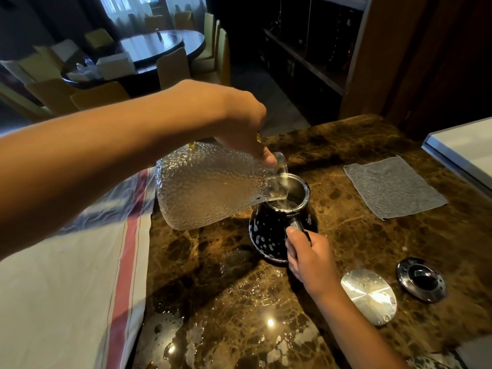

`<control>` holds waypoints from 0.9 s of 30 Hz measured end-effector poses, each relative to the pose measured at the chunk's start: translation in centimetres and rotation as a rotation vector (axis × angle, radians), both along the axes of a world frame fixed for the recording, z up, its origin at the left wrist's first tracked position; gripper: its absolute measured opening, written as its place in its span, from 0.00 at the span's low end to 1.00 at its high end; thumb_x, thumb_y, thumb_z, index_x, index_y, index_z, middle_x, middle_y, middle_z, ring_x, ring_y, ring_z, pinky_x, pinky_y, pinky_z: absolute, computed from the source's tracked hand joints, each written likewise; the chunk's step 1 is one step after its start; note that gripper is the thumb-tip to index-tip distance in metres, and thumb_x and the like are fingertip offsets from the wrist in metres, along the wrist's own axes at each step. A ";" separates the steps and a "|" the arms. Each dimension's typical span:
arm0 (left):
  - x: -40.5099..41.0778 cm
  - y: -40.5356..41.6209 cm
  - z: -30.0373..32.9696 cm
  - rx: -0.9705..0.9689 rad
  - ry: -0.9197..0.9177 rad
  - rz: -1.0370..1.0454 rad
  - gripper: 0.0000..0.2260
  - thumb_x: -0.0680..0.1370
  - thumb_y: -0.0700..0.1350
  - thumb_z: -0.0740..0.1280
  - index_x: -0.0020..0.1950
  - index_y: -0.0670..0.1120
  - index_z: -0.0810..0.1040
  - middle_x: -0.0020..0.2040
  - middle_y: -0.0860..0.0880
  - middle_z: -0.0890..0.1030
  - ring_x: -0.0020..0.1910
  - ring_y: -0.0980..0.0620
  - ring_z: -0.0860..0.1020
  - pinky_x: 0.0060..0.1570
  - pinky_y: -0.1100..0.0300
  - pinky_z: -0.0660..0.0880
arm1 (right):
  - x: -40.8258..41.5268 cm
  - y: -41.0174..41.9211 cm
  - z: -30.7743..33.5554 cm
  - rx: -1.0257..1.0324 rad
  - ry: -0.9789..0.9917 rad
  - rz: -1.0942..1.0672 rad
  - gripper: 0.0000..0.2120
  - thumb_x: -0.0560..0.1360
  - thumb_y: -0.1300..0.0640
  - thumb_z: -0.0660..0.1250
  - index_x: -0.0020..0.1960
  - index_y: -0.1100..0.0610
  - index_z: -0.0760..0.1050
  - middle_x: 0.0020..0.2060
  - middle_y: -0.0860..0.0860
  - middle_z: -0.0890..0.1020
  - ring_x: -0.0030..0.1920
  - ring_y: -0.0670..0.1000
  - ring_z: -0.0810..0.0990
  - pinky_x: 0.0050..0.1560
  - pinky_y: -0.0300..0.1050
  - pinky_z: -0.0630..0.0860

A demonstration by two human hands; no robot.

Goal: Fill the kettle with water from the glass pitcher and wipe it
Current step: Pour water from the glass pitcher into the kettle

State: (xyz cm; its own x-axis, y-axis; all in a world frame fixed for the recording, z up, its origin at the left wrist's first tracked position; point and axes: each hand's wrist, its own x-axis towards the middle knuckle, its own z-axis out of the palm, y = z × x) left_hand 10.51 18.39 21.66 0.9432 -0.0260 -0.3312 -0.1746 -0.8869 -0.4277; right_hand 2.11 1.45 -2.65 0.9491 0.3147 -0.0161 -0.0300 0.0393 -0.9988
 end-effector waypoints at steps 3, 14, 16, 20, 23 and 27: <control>0.0 -0.1 -0.3 -0.004 -0.005 -0.031 0.31 0.71 0.75 0.61 0.38 0.46 0.74 0.36 0.47 0.79 0.36 0.49 0.78 0.35 0.55 0.71 | -0.1 0.0 0.0 -0.021 -0.003 -0.014 0.28 0.76 0.41 0.63 0.34 0.65 0.63 0.25 0.53 0.64 0.24 0.49 0.61 0.29 0.43 0.58; 0.6 0.2 -0.7 -0.011 -0.021 -0.078 0.29 0.71 0.76 0.61 0.39 0.49 0.72 0.38 0.48 0.79 0.39 0.48 0.79 0.41 0.53 0.76 | -0.2 0.1 0.3 -0.020 -0.003 -0.019 0.31 0.75 0.40 0.63 0.35 0.68 0.62 0.25 0.54 0.63 0.24 0.50 0.59 0.27 0.42 0.57; 0.5 0.3 -0.7 -0.016 -0.034 -0.086 0.30 0.70 0.77 0.61 0.39 0.49 0.72 0.38 0.48 0.79 0.38 0.48 0.79 0.40 0.53 0.75 | -0.3 0.1 0.4 -0.019 0.003 -0.019 0.31 0.75 0.39 0.63 0.35 0.68 0.62 0.25 0.54 0.63 0.24 0.50 0.59 0.27 0.43 0.56; 0.0 0.5 -0.7 -0.034 -0.053 -0.080 0.29 0.71 0.76 0.61 0.38 0.49 0.70 0.37 0.48 0.78 0.36 0.50 0.77 0.39 0.54 0.74 | -0.3 0.2 0.6 -0.010 0.013 -0.015 0.32 0.74 0.39 0.63 0.35 0.69 0.61 0.25 0.55 0.62 0.24 0.51 0.58 0.27 0.44 0.54; -0.4 0.8 -0.8 -0.055 -0.063 -0.063 0.29 0.71 0.75 0.61 0.37 0.49 0.70 0.36 0.48 0.78 0.36 0.50 0.77 0.39 0.54 0.74 | -0.3 0.2 0.7 0.005 0.027 -0.010 0.32 0.74 0.40 0.64 0.35 0.69 0.60 0.25 0.55 0.62 0.24 0.50 0.58 0.27 0.45 0.53; -0.9 1.3 -0.9 -0.088 -0.088 -0.062 0.31 0.70 0.76 0.61 0.36 0.46 0.71 0.34 0.47 0.77 0.33 0.49 0.76 0.35 0.55 0.73 | -0.4 0.2 0.8 0.006 0.028 -0.017 0.31 0.74 0.39 0.64 0.35 0.68 0.61 0.24 0.53 0.62 0.23 0.49 0.59 0.26 0.43 0.54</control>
